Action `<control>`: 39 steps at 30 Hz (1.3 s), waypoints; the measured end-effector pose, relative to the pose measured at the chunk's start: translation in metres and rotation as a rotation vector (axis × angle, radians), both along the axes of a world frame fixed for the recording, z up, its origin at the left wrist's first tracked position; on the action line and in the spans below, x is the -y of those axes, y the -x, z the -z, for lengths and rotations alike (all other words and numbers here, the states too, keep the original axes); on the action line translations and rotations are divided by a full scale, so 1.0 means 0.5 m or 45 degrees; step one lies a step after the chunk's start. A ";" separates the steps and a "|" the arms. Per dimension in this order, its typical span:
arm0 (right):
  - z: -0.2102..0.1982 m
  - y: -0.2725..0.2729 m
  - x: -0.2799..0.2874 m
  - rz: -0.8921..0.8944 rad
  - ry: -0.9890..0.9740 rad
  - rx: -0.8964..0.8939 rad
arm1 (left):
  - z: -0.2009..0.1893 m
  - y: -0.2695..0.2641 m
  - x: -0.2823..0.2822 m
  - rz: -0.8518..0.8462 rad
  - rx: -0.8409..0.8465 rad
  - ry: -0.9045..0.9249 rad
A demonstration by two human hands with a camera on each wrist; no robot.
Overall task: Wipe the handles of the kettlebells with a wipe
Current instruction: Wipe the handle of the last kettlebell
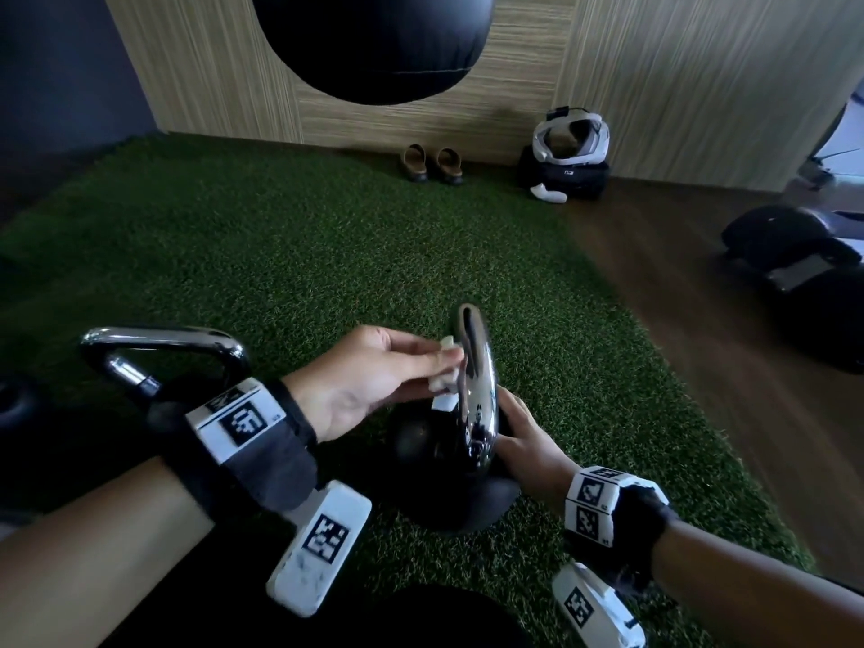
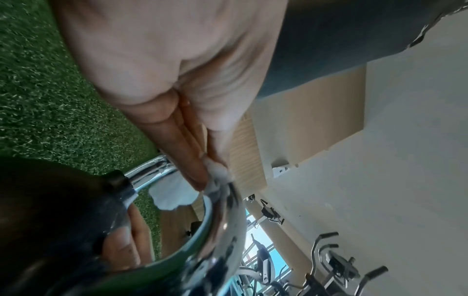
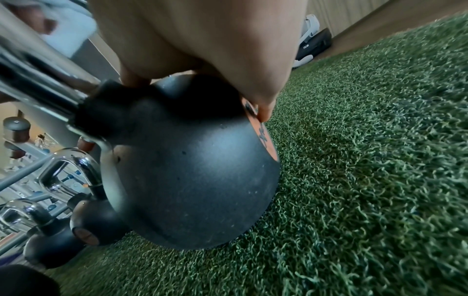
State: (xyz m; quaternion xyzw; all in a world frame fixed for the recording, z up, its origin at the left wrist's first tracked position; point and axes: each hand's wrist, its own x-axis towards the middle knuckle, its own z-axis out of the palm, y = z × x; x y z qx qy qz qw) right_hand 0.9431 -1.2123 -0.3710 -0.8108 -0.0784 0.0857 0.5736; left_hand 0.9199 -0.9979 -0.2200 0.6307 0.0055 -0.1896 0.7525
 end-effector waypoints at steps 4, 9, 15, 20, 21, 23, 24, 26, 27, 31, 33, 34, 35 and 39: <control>0.004 -0.003 0.001 -0.014 0.070 0.036 | 0.028 0.046 -0.017 0.064 0.084 -0.142; 0.008 -0.006 0.004 -0.023 0.061 0.014 | 0.072 0.069 -0.021 -0.014 0.445 -0.353; 0.018 -0.012 0.008 -0.042 0.086 0.059 | 0.083 0.070 -0.029 0.100 0.661 -0.494; -0.004 -0.001 0.005 -0.001 0.133 0.071 | 0.123 0.072 -0.021 0.158 0.847 -0.664; -0.008 0.002 0.006 -0.001 0.142 0.067 | 0.125 0.072 -0.020 0.158 0.875 -0.684; -0.023 0.004 0.008 -0.032 0.132 0.023 | 0.125 0.067 -0.024 0.177 0.866 -0.706; -0.026 0.002 0.011 -0.061 0.112 -0.016 | 0.126 0.062 -0.029 0.184 0.826 -0.689; -0.047 0.004 0.018 -0.086 0.110 -0.052 | 0.126 0.049 -0.044 0.108 0.718 -0.591; -0.058 0.007 0.024 -0.057 0.135 -0.032 | 0.121 0.042 -0.051 0.015 0.666 -0.536; -0.165 0.040 0.035 0.205 0.059 0.207 | 0.064 0.026 -0.066 -0.280 0.503 -0.228; -0.238 0.063 0.034 0.253 -0.061 0.338 | 0.026 0.026 -0.059 -0.305 0.471 -0.070; -0.269 0.072 0.030 0.209 -0.115 0.385 | 0.009 0.029 -0.053 -0.290 0.453 -0.015; -0.299 0.081 0.024 0.129 -0.171 0.410 | -0.007 0.032 -0.044 -0.262 0.443 0.021; -0.353 0.102 -0.008 -0.090 -0.348 0.364 | -0.041 0.048 -0.001 -0.176 0.431 0.076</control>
